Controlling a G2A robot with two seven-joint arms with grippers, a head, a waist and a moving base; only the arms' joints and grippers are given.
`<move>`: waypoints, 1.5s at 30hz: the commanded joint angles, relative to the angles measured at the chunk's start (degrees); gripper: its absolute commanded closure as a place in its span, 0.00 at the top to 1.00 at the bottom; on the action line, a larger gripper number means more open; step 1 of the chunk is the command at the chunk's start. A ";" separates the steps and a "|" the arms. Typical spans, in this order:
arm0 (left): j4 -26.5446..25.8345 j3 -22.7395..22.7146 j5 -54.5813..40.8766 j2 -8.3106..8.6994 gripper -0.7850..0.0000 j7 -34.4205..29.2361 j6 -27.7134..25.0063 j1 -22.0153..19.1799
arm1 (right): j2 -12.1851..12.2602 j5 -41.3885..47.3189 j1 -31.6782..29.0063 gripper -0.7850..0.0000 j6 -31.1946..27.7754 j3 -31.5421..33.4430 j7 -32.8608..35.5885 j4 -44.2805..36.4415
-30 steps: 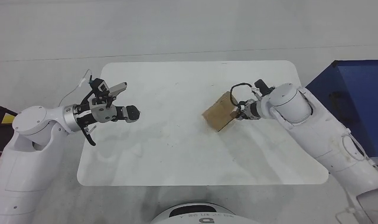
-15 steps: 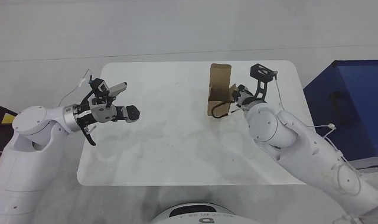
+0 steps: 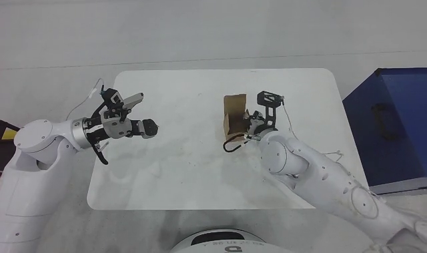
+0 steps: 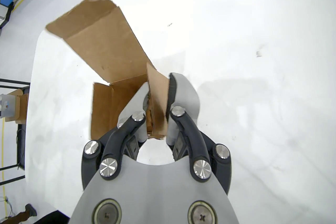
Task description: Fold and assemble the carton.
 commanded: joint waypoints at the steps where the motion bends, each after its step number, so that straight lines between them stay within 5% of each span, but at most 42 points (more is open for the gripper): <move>1: 0.00 0.00 0.00 0.00 1.00 0.00 0.00 0.00 | 0.13 2.64 -1.14 0.82 -2.28 2.55 0.14 -1.40; 8: 0.00 0.00 0.00 0.00 1.00 0.00 0.00 0.00 | 1.54 12.92 -8.03 0.79 -9.34 15.29 -0.69 -2.75; 15: 0.00 0.00 0.00 0.00 1.00 0.00 0.00 0.00 | 3.38 11.49 -11.38 0.64 -10.31 21.74 10.31 -0.08; 20: 0.00 0.00 0.00 0.00 1.00 0.00 0.00 0.00 | 3.35 6.74 -9.62 0.55 -10.34 19.13 17.36 0.24; 35: 0.00 0.00 0.00 0.00 1.00 0.00 0.00 0.00 | 0.58 0.11 -2.27 0.46 -11.22 10.56 23.67 4.26; 45: 0.00 0.00 0.00 0.00 1.00 0.00 0.00 0.00 | -1.30 -5.98 2.19 0.19 -9.13 6.14 26.31 6.65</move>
